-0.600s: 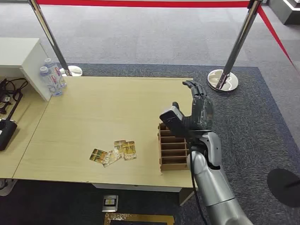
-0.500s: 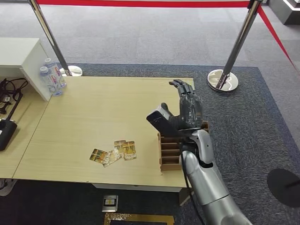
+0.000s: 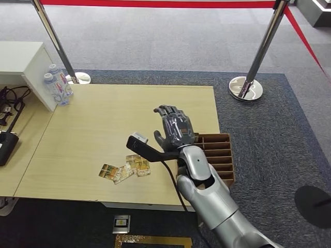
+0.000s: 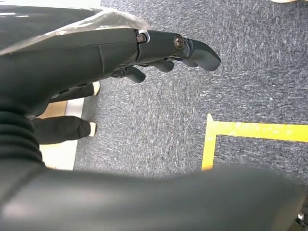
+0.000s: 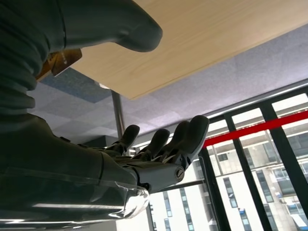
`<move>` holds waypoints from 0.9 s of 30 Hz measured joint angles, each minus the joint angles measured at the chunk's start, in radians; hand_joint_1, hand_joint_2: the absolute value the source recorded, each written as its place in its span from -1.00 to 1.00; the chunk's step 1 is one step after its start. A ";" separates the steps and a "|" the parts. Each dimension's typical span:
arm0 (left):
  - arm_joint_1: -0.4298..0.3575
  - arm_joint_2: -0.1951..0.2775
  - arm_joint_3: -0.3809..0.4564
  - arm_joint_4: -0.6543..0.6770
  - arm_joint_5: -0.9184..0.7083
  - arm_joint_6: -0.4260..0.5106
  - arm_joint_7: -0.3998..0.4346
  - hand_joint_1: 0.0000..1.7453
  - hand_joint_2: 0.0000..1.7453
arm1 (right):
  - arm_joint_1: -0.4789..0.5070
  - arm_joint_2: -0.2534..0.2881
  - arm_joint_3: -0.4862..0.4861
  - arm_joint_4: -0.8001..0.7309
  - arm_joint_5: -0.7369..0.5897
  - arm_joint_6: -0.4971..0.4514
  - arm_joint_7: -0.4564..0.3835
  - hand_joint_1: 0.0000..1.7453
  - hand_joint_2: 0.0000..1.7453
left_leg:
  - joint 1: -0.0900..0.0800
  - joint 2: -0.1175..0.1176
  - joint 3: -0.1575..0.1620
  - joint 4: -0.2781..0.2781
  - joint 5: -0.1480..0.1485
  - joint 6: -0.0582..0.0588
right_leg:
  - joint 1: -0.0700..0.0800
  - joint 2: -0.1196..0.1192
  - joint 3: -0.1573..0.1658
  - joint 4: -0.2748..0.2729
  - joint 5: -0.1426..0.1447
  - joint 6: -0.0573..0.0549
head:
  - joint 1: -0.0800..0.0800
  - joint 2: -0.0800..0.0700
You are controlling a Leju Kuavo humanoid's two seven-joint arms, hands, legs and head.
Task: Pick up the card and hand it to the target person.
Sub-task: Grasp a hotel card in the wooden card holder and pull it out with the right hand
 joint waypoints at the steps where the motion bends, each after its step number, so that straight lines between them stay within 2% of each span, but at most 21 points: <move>1: 0.000 0.000 0.000 0.000 0.000 0.000 0.000 -1.00 1.00 | 0.000 0.000 0.000 0.000 0.000 0.000 0.000 -0.36 1.00 | 0.000 0.000 0.000 0.000 0.000 0.000 | 0.000 0.000 0.000 0.000 0.000 0.000 | 0.000 0.000; 27: 0.000 0.000 0.000 0.000 -0.002 0.000 0.000 -1.00 1.00 | 0.003 0.000 -0.006 0.000 0.007 -0.001 0.004 -0.34 1.00 | 0.000 0.000 0.000 0.000 0.000 0.000 | 0.000 0.000 0.000 0.000 0.000 0.000 | 0.000 0.000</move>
